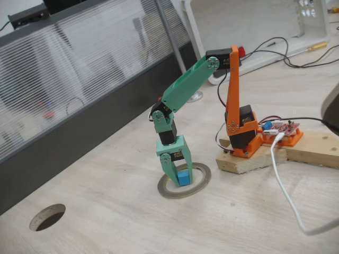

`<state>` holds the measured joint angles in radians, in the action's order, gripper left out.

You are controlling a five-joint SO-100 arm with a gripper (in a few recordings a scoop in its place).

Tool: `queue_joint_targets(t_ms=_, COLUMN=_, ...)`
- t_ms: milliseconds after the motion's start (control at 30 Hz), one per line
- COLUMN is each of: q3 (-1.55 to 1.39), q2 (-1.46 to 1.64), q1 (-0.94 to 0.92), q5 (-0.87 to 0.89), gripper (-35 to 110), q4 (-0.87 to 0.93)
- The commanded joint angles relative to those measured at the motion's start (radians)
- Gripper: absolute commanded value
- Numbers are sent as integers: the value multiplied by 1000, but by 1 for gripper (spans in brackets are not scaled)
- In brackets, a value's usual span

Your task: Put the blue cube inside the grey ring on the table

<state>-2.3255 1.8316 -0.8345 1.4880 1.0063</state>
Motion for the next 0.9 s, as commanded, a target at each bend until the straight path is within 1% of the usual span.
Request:
queue_joint_targets(t_ms=0, q3=-5, q2=34, q1=-8, q5=0, gripper=0, q4=18)
queue_joint_targets(t_ms=133, q3=-5, q2=29, q1=-8, q5=0, gripper=4, q4=23)
queue_joint_targets(t_ms=333, q3=14, q2=31, q1=-8, q5=0, gripper=23, q4=181)
queue_joint_targets(t_ms=533, q3=14, q2=29, q1=-8, q5=0, gripper=39, q4=230)
queue_joint_targets(t_ms=667, q3=14, q2=29, q1=-8, q5=0, gripper=42, q4=253)
queue_joint_targets(t_ms=867, q3=14, q2=40, q1=-8, q5=0, gripper=42, q4=259)
